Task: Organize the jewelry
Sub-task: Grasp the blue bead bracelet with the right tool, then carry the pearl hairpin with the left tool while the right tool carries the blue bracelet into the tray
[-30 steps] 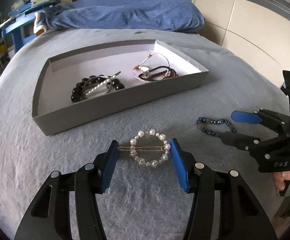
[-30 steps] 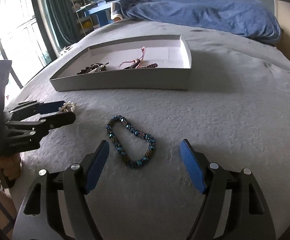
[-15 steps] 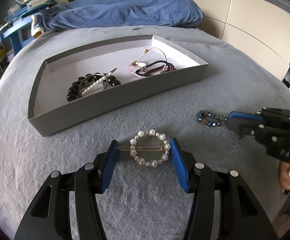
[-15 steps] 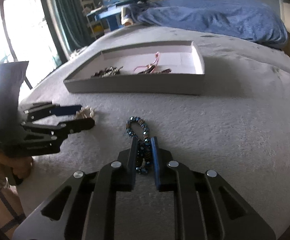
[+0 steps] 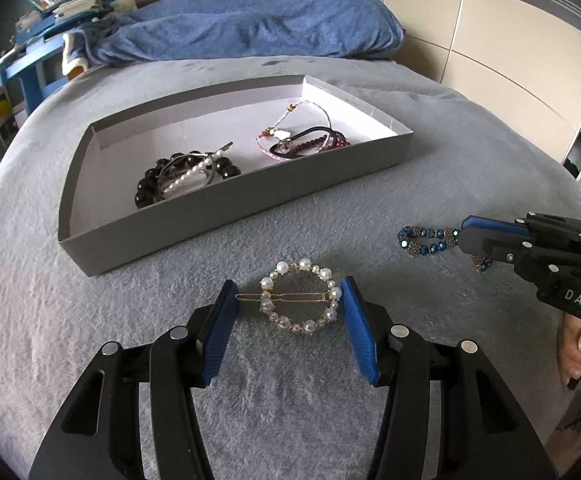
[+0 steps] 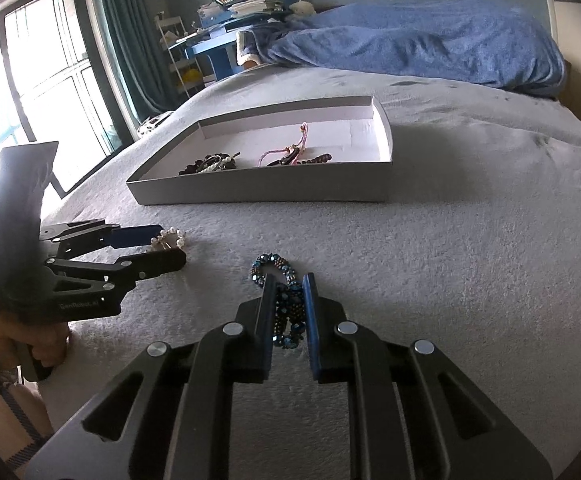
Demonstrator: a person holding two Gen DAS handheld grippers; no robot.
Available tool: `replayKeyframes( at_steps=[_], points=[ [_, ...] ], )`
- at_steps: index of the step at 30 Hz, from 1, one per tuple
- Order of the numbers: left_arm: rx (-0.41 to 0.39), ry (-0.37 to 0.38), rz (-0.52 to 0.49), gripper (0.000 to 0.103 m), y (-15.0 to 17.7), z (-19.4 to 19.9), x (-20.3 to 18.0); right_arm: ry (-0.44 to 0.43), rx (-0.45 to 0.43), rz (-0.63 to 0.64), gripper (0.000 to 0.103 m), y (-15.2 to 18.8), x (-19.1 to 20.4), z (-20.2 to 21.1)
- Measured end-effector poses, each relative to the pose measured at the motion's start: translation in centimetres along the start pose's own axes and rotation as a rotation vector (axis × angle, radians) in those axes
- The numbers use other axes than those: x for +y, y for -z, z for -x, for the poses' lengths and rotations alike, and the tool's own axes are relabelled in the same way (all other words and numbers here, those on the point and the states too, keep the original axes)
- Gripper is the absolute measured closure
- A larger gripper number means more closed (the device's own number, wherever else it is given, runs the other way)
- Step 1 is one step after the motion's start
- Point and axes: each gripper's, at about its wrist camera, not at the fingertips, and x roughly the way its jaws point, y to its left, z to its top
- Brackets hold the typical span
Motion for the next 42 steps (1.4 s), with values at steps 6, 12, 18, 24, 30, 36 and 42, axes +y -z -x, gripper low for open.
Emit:
replayKeyframes(
  at_steps=[6, 12, 18, 24, 30, 36, 42],
  points=[
    [0.002, 0.009, 0.007, 0.049, 0.0, 0.1, 0.0, 0.02, 0.059, 0.003, 0.086, 0.0, 0.1, -1.2],
    [-0.001, 0.015, 0.012, 0.049, 0.0, 0.1, 0.2, 0.028, 0.082, 0.019, 0.061, 0.2, 0.5, -1.6],
    [-0.003, 0.014, 0.01, 0.049, 0.0, 0.2, 0.1, 0.037, 0.109, 0.031, 0.061, 0.3, 0.6, -2.0],
    [-0.012, 0.015, 0.006, 0.049, -0.1, 0.4, 0.0, 0.039, 0.116, 0.053, 0.07, 0.3, 1.0, -2.1],
    [-0.014, 0.017, 0.006, 0.049, -0.1, 0.4, 0.0, 0.028, 0.109, 0.093, 0.088, 0.3, 1.7, -2.0],
    [-0.027, 0.026, 0.011, 0.049, -0.3, 0.7, 0.1, -0.011, 0.062, 0.072, 0.089, 0.2, 1.4, -0.9],
    [-0.069, 0.058, 0.018, 0.049, -1.0, 1.7, 0.0, -0.046, 0.011, 0.046, 0.089, -1.1, 1.1, 0.1]
  ],
)
